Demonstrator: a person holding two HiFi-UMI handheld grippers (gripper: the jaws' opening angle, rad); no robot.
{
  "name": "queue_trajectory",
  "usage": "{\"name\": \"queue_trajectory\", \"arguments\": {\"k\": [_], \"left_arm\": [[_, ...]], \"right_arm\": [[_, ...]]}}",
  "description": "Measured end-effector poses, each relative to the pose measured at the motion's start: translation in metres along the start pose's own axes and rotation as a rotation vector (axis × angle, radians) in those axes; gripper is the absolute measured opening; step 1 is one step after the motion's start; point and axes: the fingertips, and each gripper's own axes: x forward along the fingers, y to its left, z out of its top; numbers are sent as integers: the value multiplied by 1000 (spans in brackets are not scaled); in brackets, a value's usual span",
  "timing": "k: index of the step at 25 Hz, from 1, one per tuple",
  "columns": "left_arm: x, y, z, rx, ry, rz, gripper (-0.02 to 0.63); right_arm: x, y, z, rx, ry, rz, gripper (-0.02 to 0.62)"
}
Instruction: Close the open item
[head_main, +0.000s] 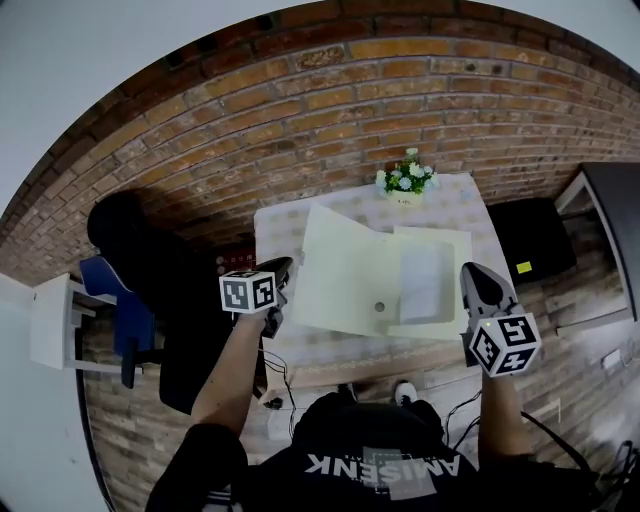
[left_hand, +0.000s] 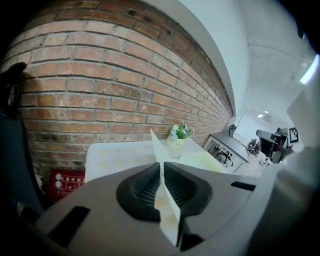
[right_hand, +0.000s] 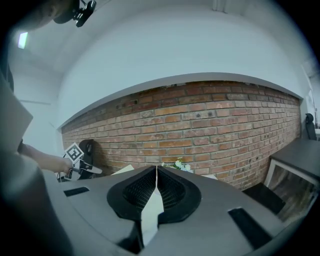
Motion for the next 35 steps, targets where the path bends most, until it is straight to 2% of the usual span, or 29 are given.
{"name": "queue_trajectory", "arguments": {"k": [6, 9, 14, 17, 22, 29, 35], "left_arm": [[20, 34, -12, 37, 59, -58, 14], [34, 40, -22, 51, 102, -115, 14], [53, 39, -28, 55, 126, -223, 14], [61, 29, -34, 75, 147, -288, 14], [63, 6, -27, 64, 111, -380, 14], [61, -38, -11, 106, 59, -458, 14], [67, -79, -2, 166, 39, -489, 14]], "right_arm": [[8, 10, -8, 15, 15, -68, 41], [10, 18, -13, 18, 26, -97, 43], [9, 28, -24, 20, 42, -141, 43], [4, 32, -28, 22, 50, -171, 43], [-8, 32, -28, 24, 52, -209, 43], [-25, 25, -22, 32, 23, -235, 43], [-43, 7, -19, 46, -4, -252, 43]]}}
